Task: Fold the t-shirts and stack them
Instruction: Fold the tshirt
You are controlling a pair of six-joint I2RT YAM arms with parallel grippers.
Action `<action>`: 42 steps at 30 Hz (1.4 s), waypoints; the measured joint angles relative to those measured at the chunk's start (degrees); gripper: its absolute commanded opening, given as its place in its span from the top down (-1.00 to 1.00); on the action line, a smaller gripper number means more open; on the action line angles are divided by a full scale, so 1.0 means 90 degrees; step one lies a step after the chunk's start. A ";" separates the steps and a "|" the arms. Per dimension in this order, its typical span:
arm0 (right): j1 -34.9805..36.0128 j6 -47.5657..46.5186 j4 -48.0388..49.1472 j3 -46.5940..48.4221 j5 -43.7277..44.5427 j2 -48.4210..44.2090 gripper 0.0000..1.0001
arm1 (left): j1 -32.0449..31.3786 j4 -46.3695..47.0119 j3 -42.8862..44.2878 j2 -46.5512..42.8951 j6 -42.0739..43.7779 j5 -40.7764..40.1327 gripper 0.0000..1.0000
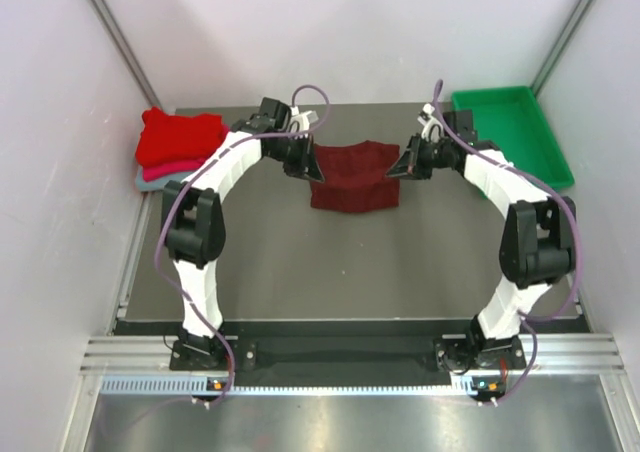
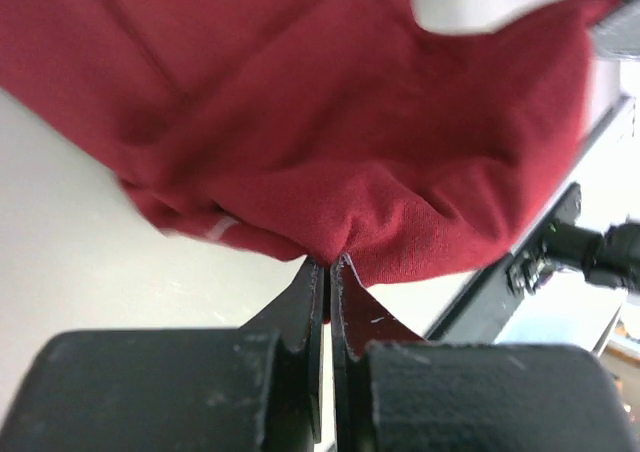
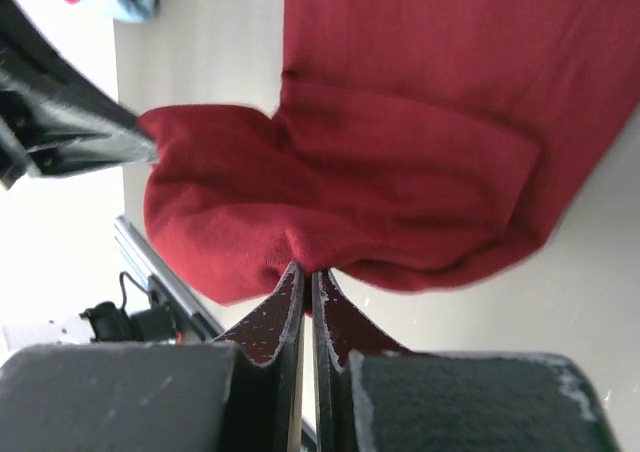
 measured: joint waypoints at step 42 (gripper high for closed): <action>-0.0102 -0.0772 0.0335 0.3645 0.0971 0.2395 -0.36 | 0.0838 0.1656 0.3587 0.2096 -0.0238 -0.1438 -0.06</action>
